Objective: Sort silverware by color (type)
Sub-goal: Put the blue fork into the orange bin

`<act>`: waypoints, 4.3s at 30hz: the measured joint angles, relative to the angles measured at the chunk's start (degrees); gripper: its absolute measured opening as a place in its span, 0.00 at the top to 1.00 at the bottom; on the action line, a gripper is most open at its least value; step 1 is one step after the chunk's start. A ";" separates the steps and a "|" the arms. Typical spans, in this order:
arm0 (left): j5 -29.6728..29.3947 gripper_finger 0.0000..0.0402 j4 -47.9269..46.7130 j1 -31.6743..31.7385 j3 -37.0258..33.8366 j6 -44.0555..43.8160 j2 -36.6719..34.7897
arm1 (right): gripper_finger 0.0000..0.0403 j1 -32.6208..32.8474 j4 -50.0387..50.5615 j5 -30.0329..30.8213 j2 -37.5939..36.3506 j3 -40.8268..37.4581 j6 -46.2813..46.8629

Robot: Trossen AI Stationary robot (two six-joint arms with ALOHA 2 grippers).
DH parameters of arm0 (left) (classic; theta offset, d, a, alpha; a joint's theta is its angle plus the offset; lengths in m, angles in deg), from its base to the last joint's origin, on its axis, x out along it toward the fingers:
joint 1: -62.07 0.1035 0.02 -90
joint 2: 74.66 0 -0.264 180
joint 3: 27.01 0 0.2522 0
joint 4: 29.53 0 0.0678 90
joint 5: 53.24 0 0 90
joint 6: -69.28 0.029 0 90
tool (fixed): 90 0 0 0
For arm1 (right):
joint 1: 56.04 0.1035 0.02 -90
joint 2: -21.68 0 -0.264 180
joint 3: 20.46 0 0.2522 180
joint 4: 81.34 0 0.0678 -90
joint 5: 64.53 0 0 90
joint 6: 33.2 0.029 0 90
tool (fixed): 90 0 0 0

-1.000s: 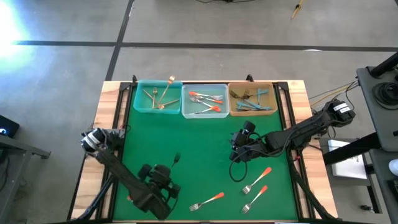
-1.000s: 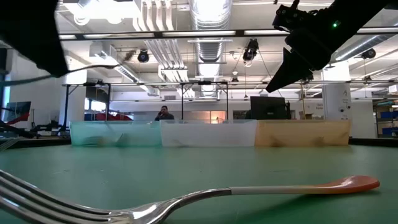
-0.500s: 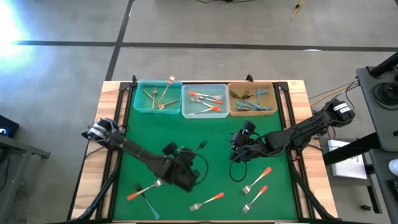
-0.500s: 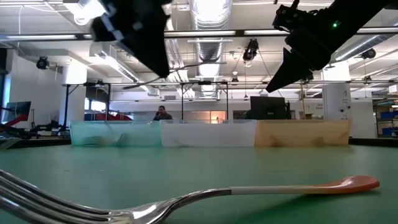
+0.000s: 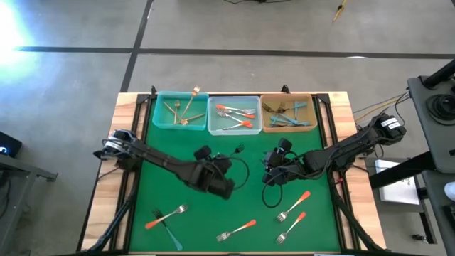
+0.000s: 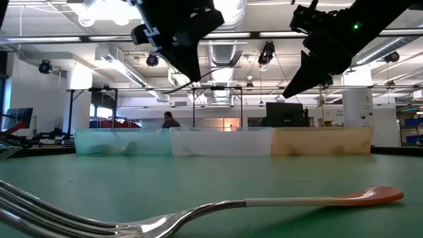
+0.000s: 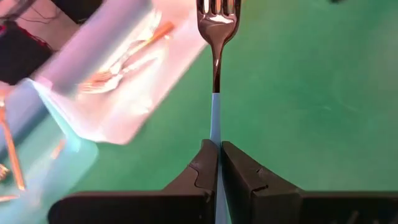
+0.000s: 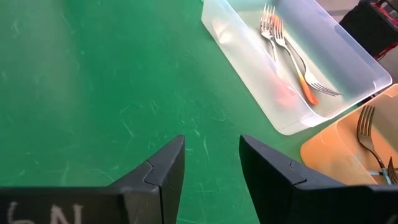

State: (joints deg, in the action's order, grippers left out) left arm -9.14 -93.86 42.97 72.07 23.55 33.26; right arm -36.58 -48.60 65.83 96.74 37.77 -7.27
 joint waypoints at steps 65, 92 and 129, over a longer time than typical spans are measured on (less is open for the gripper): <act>47.40 1.00 69.26 33.41 -44.40 35.14 -36.36 | 0.64 -5.64 -11.88 6.60 -0.26 0.00 1.32; 52.69 1.00 80.73 32.90 -45.57 35.12 -32.68 | 0.55 -9.03 -8.62 4.20 1.53 8.75 -4.07; 54.02 1.00 93.31 29.53 -45.70 35.57 -25.27 | 0.47 -12.94 -42.03 -3.04 2.40 8.66 -10.05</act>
State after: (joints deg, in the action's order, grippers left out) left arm 44.87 -0.55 72.50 26.37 59.12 8.00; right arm -49.52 -90.63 62.79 99.15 46.43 -17.32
